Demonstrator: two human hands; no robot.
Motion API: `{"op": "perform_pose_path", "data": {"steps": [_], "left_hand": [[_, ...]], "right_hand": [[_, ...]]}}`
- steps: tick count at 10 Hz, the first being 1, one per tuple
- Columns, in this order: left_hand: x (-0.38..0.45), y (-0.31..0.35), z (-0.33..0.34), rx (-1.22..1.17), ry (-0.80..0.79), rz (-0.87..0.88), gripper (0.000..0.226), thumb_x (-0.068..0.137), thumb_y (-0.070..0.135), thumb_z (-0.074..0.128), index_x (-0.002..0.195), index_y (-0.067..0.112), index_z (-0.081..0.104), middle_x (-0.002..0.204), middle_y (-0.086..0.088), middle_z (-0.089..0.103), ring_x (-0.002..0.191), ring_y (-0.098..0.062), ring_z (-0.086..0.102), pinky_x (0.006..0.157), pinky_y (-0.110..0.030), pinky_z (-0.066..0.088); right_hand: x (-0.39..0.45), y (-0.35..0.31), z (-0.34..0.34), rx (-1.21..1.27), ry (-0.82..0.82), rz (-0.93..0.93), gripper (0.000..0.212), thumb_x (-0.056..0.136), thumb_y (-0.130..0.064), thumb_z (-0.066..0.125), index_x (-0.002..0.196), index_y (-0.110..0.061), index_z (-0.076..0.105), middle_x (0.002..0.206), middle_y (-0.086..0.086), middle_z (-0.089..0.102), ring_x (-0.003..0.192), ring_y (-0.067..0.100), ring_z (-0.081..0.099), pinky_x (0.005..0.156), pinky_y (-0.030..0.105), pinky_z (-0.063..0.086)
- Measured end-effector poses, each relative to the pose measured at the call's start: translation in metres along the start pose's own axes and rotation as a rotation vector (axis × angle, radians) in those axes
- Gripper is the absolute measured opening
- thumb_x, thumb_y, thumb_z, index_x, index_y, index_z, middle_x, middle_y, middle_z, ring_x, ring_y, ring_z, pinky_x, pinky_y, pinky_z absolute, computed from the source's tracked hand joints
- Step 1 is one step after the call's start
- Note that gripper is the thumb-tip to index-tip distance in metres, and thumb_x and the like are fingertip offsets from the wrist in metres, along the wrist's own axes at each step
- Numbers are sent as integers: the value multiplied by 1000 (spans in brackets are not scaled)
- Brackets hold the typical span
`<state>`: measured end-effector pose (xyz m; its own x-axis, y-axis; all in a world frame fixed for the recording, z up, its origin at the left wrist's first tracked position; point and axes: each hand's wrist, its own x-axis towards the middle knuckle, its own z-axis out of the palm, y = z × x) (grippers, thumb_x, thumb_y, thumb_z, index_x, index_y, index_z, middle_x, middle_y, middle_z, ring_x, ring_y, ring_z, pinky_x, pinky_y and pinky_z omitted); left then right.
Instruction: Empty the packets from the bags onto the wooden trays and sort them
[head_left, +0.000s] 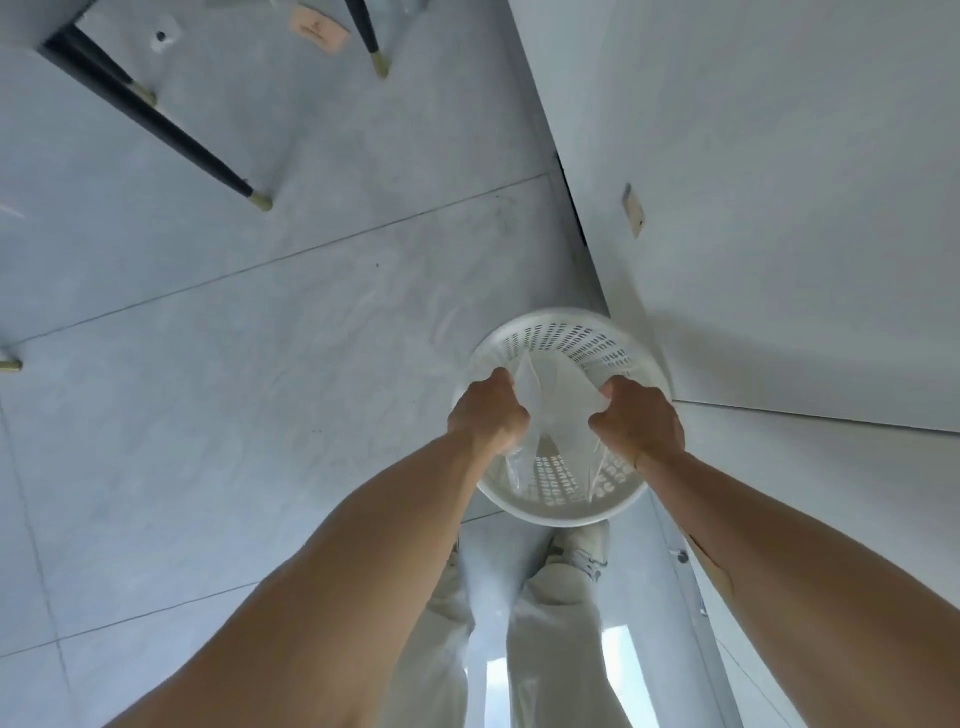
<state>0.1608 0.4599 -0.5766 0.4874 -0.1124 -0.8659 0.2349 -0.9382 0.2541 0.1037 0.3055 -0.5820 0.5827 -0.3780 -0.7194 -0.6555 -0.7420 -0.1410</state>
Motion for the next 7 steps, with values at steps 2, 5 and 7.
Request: {"op": "perform_pose_path", "data": {"steps": [2,5,7], "left_hand": [[62,-13,38,-82,-47,-53,45,88,1,46,132,13,43,102,-14,68,78,-28,74,80,-41,61],[65,-12,42,-249,-63,-111,48,86,14,65,130,10,47,106,-10,62,98,-29,68,86,-40,59],[0,4,4,-104,-39,-130,51,86,17,60,134,14,44,95,0,57,91,-21,61,83,-34,56]], "right_hand": [[49,9,42,1,-25,-41,51,82,-10,57,132,-19,52,104,9,71,94,28,67,76,33,54],[46,17,45,47,-100,-22,63,84,-22,59,143,-22,37,106,10,70,95,30,67,79,36,54],[-7,6,6,-49,-145,-25,50,84,-24,54,134,-26,46,106,4,70,97,26,65,74,33,50]]}}
